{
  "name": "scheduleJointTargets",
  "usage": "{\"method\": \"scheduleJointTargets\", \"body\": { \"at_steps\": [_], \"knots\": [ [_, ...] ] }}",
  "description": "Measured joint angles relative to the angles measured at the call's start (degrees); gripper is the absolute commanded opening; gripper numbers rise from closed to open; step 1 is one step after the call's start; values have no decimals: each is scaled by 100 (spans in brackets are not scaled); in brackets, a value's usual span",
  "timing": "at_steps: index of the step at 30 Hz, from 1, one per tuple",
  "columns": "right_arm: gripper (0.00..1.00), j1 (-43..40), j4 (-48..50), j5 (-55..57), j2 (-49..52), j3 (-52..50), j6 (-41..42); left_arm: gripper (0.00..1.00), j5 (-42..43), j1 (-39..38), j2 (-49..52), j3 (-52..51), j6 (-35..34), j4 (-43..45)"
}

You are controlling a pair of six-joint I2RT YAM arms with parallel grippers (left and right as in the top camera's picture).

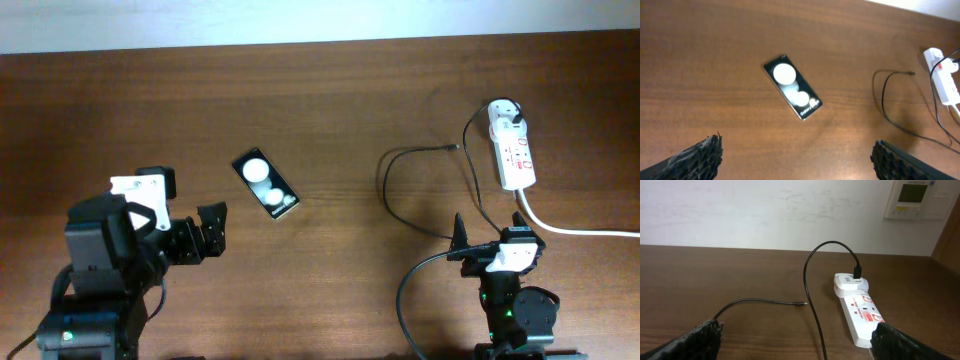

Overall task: Plug charger to phone and switch on socket
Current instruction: 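Reach the left gripper to the black phone and grasp it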

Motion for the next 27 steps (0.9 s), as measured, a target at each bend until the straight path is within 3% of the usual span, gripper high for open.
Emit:
{"method": "scheduleJointTargets", "body": {
  "at_steps": [6,27],
  "knots": [
    [99,0,0,2,0,0,2,99,17,0,26,0,0,-466],
    [99,0,0,2,0,0,2,99,17,0,26,0,0,-494]
  ]
}}
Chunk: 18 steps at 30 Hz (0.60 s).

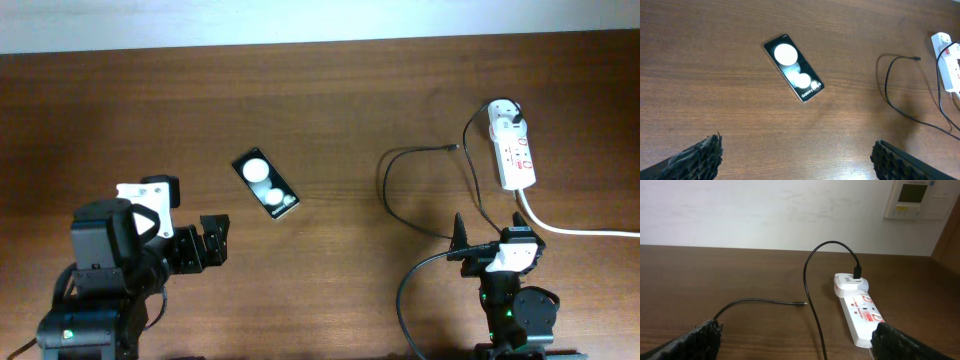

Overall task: Plug charger to phone and switch on socket
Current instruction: 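Reach the left gripper to the black phone and grasp it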

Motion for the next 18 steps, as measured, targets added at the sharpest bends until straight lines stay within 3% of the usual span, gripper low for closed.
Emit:
{"method": "scheduleJointTargets", "body": {
  "at_steps": [5,8,18],
  "knots": [
    [99,0,0,0,0,0,0,99,181,0,129,7,-98,31],
    [99,0,0,0,-2,0,2,99,236,-35,743,374,-389,35],
    [99,0,0,0,-2,0,-2,99,-1462,-1910,3915,3482,-2354,-258]
  ]
}}
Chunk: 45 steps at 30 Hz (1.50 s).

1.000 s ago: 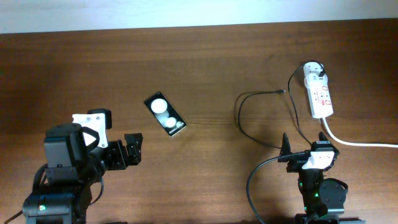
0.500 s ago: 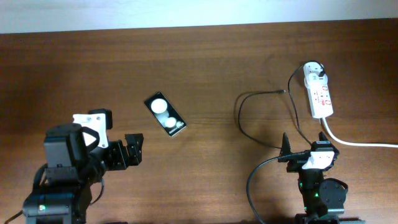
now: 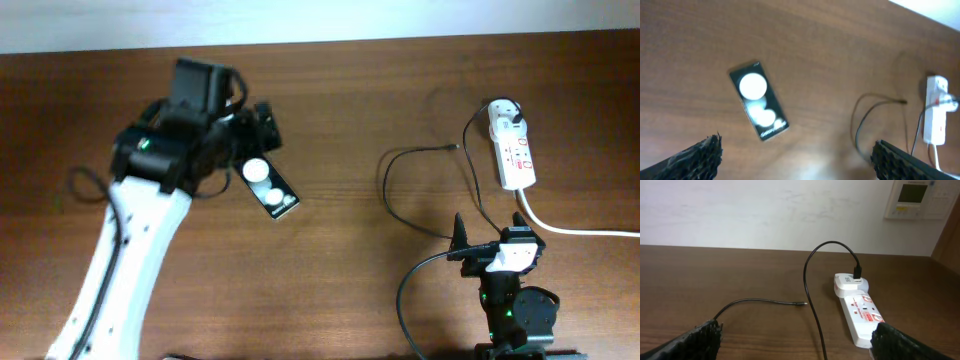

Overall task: Plug charger to phone and switch on socket
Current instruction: 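Reach the left gripper to the black phone and grasp it, then lift the phone with the left gripper and turn it upright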

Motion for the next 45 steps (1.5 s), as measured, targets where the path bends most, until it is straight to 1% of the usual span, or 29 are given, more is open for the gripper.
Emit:
{"method": "scheduleJointTargets", "body": {
  "at_steps": [2,3,6,9,13,14,17,20,25,27,29,32,39,45],
  "knots": [
    [99,0,0,0,2,0,0,99,-299,-127,490,431,-348,-149],
    [99,0,0,0,2,0,4,99,-474,-173,820,645,-640,-116],
    [99,0,0,0,2,0,2,99,-693,-188,1526,680,-1344,-166],
    [99,0,0,0,2,0,2,99,-758,-188,2201,682,-1633,-170],
    [99,0,0,0,2,0,4,99,-763,-188,2745,693,-1762,-361],
    [99,0,0,0,2,0,2,99,-734,-188,2964,695,-2162,-763],
    [99,0,0,0,2,0,4,99,-726,-188,3145,697,-2776,-977],
    [99,0,0,0,2,0,2,99,-660,-188,3348,697,-2981,-979],
    [99,0,0,0,2,0,4,99,-422,-142,3510,680,-2706,-778],
    [99,0,0,0,2,0,0,99,-245,22,3510,623,-2533,-654],
    [99,0,0,0,2,0,2,99,133,313,3515,553,-2192,-387],
    [99,0,0,0,2,0,2,99,345,396,3515,472,-2002,-269],
    [99,0,0,0,2,0,2,99,413,354,3519,-260,-1932,295],
    [99,0,0,0,2,0,0,99,413,354,3526,-317,-1917,533]
  ]
}}
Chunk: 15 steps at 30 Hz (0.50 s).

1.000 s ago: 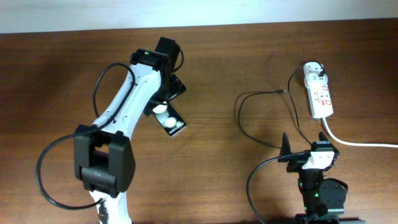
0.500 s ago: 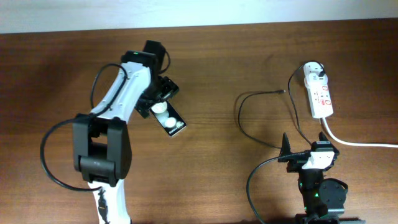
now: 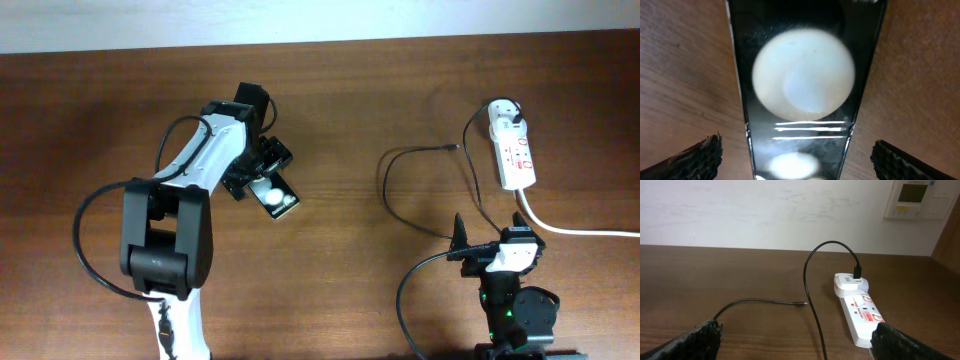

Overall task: Plug charger to phone and switch on socket
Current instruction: 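Lift the phone with the left gripper and turn it upright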

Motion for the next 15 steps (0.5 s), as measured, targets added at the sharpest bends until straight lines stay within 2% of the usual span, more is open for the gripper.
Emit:
{"method": "scheduleJointTargets", "body": {
  "at_steps": [4,15],
  "knots": [
    [99,0,0,0,0,0,2,99,-20,-2,275,11,2,55],
    [99,0,0,0,0,0,2,99,-70,-22,273,11,0,103]
  ]
}}
